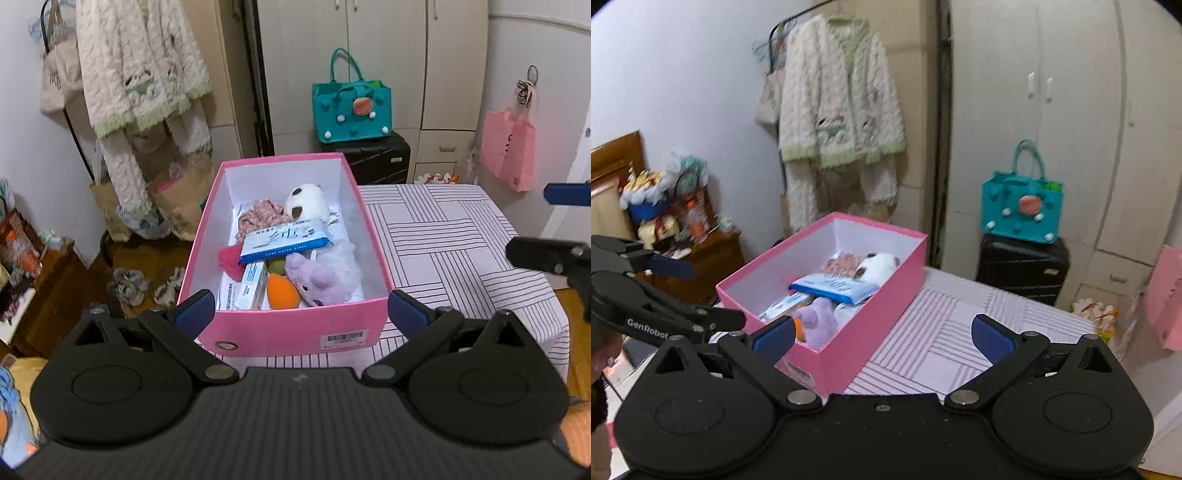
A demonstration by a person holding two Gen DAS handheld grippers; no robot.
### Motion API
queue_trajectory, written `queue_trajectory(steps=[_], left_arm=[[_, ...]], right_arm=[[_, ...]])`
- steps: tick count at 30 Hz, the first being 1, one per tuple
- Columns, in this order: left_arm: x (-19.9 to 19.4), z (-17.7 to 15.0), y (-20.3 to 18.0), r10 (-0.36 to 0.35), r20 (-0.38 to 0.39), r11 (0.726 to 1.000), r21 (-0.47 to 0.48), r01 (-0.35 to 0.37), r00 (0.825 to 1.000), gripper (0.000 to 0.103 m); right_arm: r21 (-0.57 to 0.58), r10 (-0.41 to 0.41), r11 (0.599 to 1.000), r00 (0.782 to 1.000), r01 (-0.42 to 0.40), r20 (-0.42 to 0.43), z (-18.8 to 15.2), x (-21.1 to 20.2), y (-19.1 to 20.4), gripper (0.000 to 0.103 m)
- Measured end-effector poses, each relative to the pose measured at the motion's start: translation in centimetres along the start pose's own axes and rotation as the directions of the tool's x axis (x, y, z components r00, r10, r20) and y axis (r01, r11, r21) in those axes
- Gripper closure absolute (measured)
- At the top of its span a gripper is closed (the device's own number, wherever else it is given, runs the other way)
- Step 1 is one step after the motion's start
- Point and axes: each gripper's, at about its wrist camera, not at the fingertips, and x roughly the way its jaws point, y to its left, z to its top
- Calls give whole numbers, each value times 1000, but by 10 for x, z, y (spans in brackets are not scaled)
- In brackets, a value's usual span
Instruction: Organize soft objects
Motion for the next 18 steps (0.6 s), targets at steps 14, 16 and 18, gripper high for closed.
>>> queue_trajectory(steps=[14, 16, 18], left_arm=[[-13, -33, -44, -6, 64, 999, 37, 3, 998, 2], [-12, -36, -47, -16, 60, 999, 42, 13, 998, 2], [-12, -39, -52, -12, 62, 998, 55, 8, 998, 2]], right_arm=[[39, -157, 987, 988, 156, 14, -41, -36, -1, 0], [43, -159, 987, 987, 158, 15, -46, -39, 0, 0], [53, -161, 986, 987, 159, 25, -50, -42, 1, 0]])
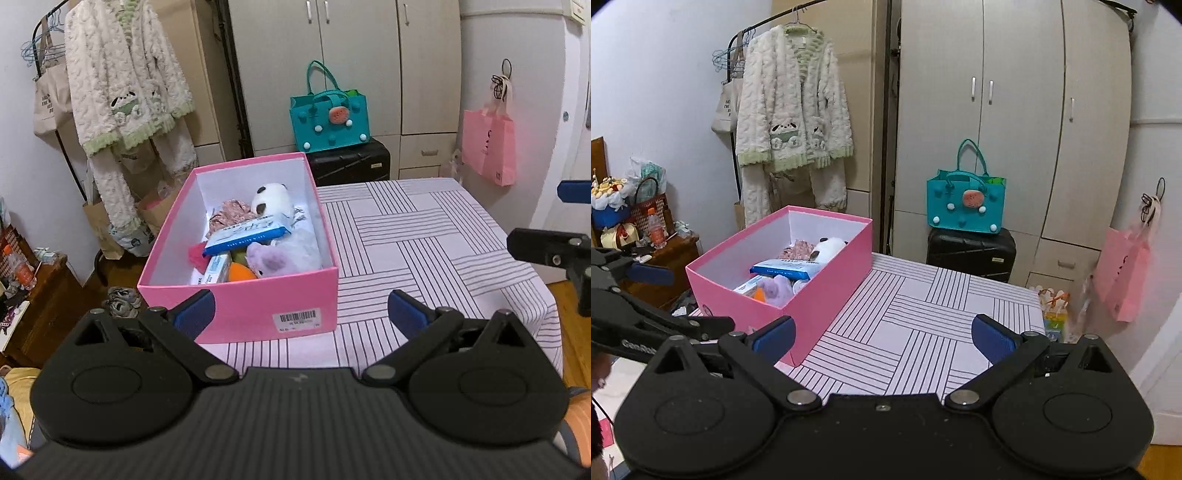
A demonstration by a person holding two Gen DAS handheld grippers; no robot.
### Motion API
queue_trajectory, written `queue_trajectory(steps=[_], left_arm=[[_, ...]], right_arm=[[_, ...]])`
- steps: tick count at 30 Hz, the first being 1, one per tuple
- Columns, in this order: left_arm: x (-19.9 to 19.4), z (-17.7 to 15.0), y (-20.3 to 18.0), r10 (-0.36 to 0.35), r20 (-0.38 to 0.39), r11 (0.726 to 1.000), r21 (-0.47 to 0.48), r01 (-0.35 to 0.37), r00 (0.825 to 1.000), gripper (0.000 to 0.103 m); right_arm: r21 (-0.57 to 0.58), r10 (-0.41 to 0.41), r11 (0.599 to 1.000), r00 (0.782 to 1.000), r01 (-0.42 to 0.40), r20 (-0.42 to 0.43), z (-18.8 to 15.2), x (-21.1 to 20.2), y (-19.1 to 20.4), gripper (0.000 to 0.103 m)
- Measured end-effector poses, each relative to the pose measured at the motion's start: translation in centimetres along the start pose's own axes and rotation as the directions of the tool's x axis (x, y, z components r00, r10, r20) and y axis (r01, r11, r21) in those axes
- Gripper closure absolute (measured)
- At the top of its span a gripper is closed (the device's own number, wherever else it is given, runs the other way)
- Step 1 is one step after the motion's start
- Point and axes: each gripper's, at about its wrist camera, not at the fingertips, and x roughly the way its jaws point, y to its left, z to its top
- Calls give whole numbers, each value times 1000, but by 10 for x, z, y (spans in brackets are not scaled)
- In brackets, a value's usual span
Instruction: Organize soft objects
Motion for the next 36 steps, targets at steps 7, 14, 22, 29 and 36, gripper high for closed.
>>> queue_trajectory(steps=[7, 14, 22, 29, 36], left_arm=[[-4, -9, -9, 30, 44, 1000, 4, -30, 999, 2], [-4, -18, -8, 30, 66, 999, -26, -28, 997, 2], [-6, -28, -10, 19, 102, 999, -46, -14, 995, 2], [-5, -34, -11, -7, 144, 999, -50, 15, 990, 2], [-3, -35, -12, -5, 188, 998, -55, 16, 982, 2]], right_arm=[[5, -34, 999, 999, 34, 26, -15, -6, 10, 0], [7, -87, 996, 995, 87, 43, -24, -6, 15, 0], [30, -162, 987, 984, 161, 72, -39, -8, 15, 0], [76, -158, 985, 983, 151, 94, -47, -10, 4, 0], [76, -166, 984, 981, 159, 101, -50, -7, 3, 0]])
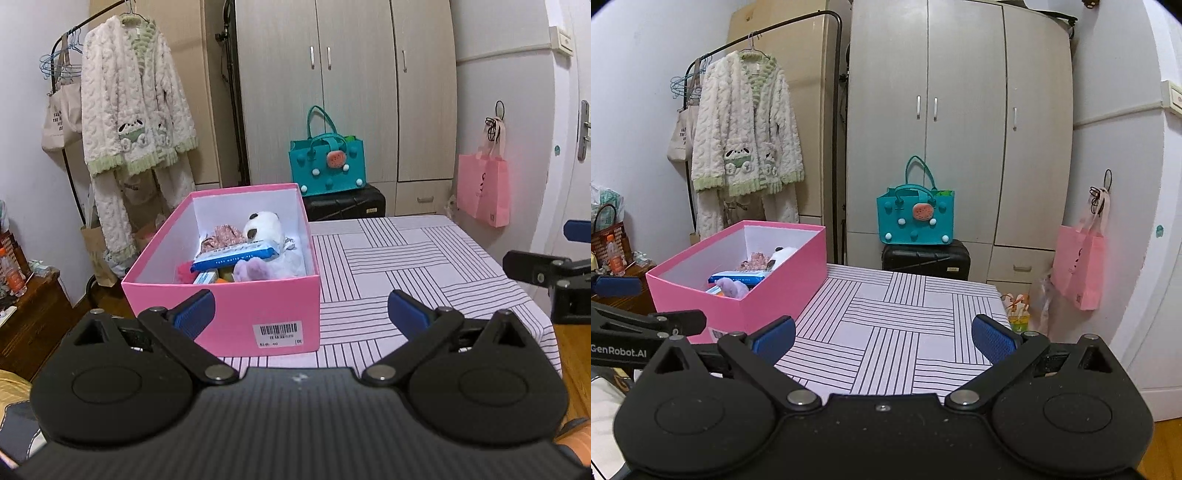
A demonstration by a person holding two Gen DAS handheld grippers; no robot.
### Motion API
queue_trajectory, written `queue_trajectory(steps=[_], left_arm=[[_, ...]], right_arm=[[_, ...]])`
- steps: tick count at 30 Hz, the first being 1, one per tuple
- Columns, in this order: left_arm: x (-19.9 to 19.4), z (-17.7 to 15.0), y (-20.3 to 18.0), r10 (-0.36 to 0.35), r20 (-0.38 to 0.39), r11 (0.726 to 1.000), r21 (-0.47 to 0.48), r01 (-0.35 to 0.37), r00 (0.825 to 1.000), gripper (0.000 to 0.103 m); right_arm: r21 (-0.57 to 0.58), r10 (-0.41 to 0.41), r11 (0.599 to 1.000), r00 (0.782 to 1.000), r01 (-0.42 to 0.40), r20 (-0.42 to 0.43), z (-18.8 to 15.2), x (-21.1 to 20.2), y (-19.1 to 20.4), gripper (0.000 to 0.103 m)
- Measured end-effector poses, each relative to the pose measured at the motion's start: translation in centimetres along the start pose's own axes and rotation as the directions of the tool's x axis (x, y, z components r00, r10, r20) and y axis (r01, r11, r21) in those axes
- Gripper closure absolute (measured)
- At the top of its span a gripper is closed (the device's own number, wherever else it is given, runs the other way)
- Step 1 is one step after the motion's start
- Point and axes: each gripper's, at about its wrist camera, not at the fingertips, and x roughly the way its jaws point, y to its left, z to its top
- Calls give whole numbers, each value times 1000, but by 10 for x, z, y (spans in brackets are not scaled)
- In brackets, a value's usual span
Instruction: Organize soft objects
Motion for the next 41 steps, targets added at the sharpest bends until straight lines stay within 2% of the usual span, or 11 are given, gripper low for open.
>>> queue_trajectory(steps=[5, 15, 24, 34, 41], left_arm=[[3, -2, 2, 2, 11, 1000, -5, -2, 1000, 2], [14, -4, 6, 13, -37, 1000, -10, -14, 999, 2], [13, -7, 7, 21, 1, 1000, -11, -21, 1000, 2], [11, -8, 11, -11, -12, 999, -39, 11, 1000, 2], [11, -8, 9, -7, -11, 999, -33, 7, 1000, 2]], right_arm=[[-11, 1, 1000, 1000, -1, 4, -1, 2, 4, 0], [16, 3, 1000, 1000, -2, -8, -3, 10, 10, 0], [9, -2, 1000, 1000, 2, -26, -7, 15, 13, 0], [0, -13, 1000, 1000, 13, -27, -7, 15, 12, 0], [1, -18, 1000, 1000, 18, -25, -8, 14, 10, 0]])
